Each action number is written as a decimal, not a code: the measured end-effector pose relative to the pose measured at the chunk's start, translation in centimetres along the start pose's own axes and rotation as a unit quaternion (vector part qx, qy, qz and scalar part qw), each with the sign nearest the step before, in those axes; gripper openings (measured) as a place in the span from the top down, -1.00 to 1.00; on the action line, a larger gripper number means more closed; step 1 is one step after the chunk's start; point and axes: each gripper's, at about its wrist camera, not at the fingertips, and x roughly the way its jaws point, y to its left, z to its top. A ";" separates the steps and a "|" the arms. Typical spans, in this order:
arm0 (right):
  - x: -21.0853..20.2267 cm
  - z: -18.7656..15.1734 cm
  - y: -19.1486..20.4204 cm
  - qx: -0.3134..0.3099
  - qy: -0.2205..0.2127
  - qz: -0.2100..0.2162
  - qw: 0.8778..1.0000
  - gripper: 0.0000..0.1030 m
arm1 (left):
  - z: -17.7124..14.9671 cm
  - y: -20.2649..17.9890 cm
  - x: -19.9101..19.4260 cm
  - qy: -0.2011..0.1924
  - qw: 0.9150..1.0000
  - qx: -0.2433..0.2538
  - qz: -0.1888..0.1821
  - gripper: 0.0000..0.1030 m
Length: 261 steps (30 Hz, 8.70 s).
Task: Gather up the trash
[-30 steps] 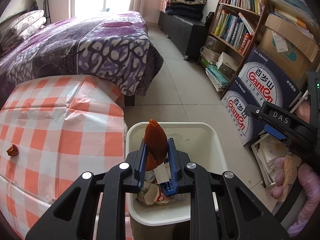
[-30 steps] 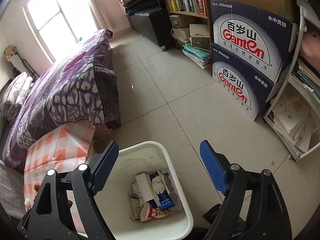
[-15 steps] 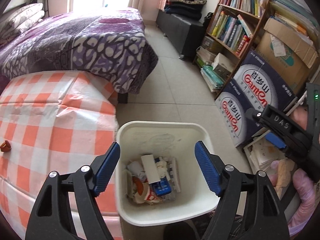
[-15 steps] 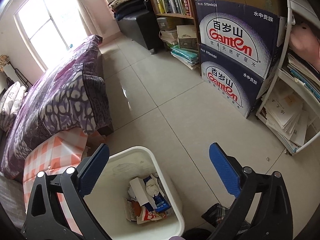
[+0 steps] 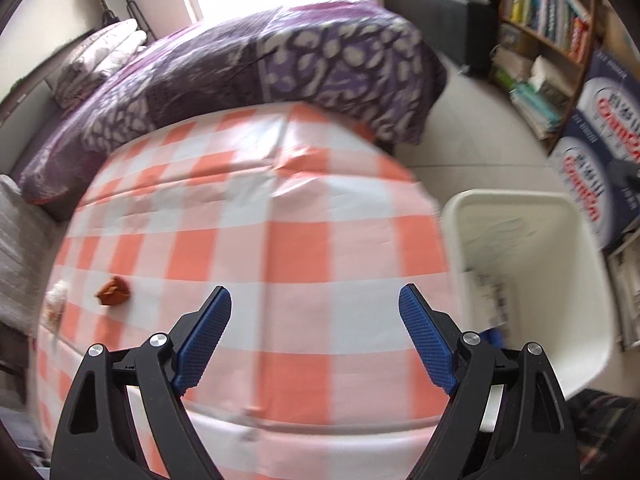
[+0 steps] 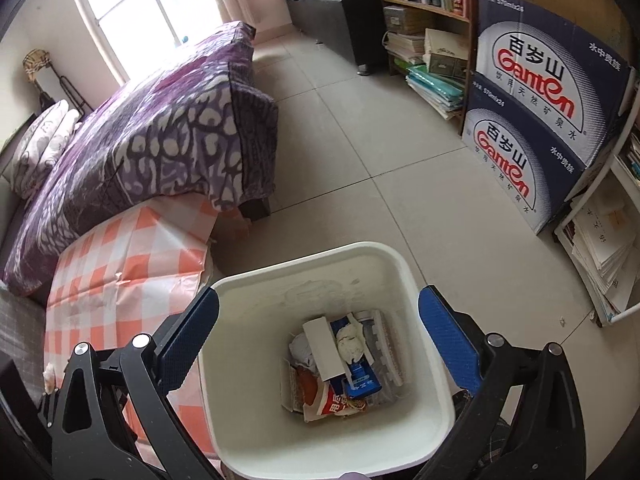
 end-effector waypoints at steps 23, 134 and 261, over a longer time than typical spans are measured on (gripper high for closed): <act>4.7 -3.7 13.0 -0.085 0.055 0.031 0.994 -0.86 | -2.3 22.0 9.5 0.076 0.990 -0.117 -0.003 -0.27; -0.9 -0.8 12.7 -0.176 -0.090 0.050 0.979 0.16 | 2.7 16.6 -5.7 -0.097 0.962 -0.257 0.003 0.19; -8.7 -12.0 3.2 -0.165 -0.170 -0.049 0.970 -0.86 | -8.0 -1.5 -10.6 -0.145 0.984 -0.095 0.034 -0.87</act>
